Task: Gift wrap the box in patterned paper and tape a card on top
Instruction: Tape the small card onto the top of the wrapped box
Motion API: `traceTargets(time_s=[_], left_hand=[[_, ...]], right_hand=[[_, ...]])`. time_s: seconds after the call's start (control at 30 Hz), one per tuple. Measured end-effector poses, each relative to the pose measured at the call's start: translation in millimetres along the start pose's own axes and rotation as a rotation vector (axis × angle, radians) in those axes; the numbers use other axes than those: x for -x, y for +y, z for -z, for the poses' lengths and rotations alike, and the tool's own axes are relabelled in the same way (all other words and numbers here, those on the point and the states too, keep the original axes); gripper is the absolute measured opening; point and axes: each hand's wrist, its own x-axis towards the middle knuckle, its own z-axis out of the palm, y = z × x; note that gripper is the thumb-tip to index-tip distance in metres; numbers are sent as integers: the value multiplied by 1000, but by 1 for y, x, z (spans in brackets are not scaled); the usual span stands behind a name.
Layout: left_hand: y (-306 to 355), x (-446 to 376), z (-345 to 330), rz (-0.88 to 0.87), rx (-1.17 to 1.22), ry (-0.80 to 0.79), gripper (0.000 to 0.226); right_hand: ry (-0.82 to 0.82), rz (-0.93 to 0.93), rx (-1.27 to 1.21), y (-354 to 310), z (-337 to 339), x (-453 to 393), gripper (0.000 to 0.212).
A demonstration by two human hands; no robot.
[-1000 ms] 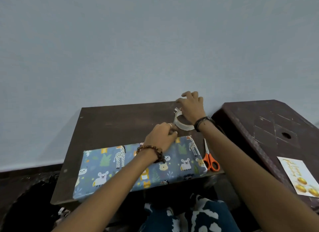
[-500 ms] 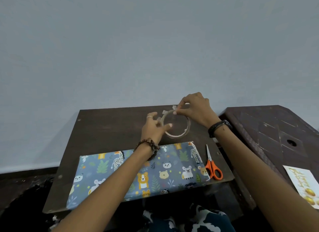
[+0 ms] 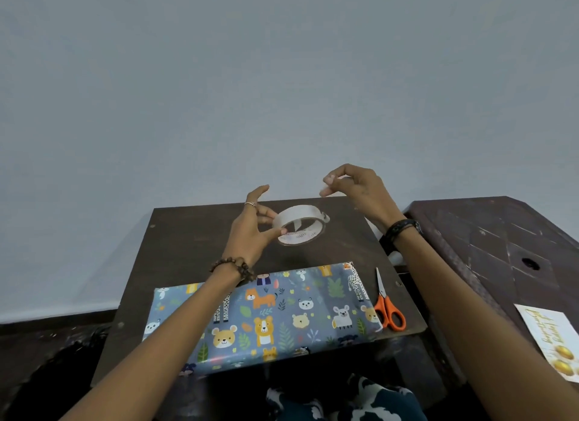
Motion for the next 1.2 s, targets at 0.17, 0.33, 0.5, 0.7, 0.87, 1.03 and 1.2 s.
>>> traceTargets(time_s=[0.17,0.33,0.5,0.7,0.87,1.03,1.2], left_hand=[[-16,3,14,71,-4,39,80],[-24,3,22,235,262,55,77],[-16,0,20,427,567,121,60],[-12,-5,15,604,607,121,61],[-17,-9,9,718,561,127,61],[-35,-13,0,751,337,127,60],[-17,-3,-8,550,-340,132,71]], right_hand=[[221,56,630,35,-22,-3,17],[-154,-94,945,72,-42,10,18],[-439,-185,872,73,-28,10,36],[-171,-169,575,63,-15,13,31],[12,-188,394,63,-11,23,18],[38,-157,246,54,-14,35,15],[88,-127,162,43,-21,52,14]])
